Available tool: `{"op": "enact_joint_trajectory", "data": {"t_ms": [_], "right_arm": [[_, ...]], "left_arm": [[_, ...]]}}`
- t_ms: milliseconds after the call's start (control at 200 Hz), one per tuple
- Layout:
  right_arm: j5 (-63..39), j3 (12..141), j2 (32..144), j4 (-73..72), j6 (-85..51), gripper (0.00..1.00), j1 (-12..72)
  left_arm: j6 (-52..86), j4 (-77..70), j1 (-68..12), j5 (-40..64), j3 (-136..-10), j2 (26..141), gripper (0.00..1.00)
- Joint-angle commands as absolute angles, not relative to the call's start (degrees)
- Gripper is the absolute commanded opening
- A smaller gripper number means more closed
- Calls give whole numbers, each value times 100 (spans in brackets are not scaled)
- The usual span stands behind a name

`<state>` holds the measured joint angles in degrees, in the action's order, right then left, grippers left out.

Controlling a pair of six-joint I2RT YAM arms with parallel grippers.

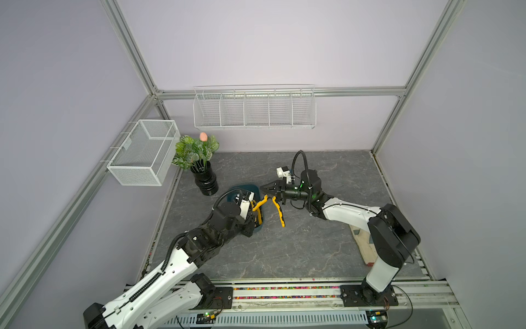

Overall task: Take the pliers out of the storage box
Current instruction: Pick up the pliers from the storage box.

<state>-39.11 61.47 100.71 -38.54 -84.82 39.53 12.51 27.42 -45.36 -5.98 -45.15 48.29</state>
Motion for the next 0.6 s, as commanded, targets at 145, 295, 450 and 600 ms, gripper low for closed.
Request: {"op": "enact_joint_trajectory", "data": {"t_ms": [145,295,450,600], "right_arm": [[-4269,6372,9756,-3963,-8299,6,4027],[-4441,6480,9741,-4122,-8349,6,4033],[-4541,6683,9644,-3706,-8050,7,4032],[-4720,7237,9507,-2177,-7101,7,4006]], "left_arm": [[1387,2342,-4526,-413,-4794,5130,55],[1332,2444,-4526,-143,-4991,5523,53],[1266,2635,-4526,7,-5192,5878,34],[1189,2946,-4526,5,-5377,6055,34]]}}
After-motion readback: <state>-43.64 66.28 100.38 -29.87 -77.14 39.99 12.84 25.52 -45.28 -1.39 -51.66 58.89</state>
